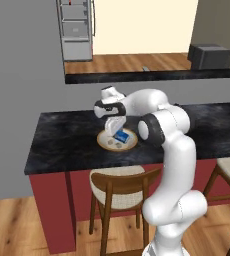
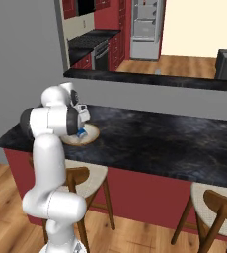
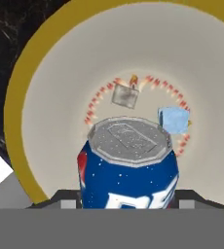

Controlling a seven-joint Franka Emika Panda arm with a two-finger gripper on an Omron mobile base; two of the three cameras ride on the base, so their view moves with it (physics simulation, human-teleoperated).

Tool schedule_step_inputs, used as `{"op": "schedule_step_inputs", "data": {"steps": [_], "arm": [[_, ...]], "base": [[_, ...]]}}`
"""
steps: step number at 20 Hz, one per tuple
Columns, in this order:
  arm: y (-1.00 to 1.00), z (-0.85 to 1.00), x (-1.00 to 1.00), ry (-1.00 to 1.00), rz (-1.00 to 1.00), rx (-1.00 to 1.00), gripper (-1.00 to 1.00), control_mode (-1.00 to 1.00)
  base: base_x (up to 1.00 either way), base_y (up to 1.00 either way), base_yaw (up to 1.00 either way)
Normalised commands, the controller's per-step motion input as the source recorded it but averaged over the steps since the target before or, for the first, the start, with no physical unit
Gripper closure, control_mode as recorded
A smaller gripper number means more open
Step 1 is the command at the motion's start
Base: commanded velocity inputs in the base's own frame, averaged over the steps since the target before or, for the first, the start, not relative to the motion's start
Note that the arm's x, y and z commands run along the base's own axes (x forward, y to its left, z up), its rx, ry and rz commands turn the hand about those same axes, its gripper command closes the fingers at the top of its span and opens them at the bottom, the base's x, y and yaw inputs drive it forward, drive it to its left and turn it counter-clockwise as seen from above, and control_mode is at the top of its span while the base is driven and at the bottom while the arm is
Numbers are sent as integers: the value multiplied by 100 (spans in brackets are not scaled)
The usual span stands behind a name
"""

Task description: Open the fridge, grab two sodas, and place both sodas inside the bowl with ice on the dining counter.

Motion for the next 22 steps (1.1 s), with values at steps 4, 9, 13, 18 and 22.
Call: {"op": "schedule_step_inputs", "data": {"steps": [4, 9, 13, 18, 22], "arm": [[0, -29, 43, 6, 10, 0, 100, -100], [0, -27, 34, 6, 9, 0, 100, -100], [0, -24, 33, 4, 10, 0, 100, -100], [0, -22, 24, 4, 9, 0, 100, -100], [0, -25, -4, 1, 6, -1, -100, -100]], "base": [[0, 0, 0], [0, 0, 0], [0, 0, 0], [0, 0, 0], [0, 0, 0]]}}
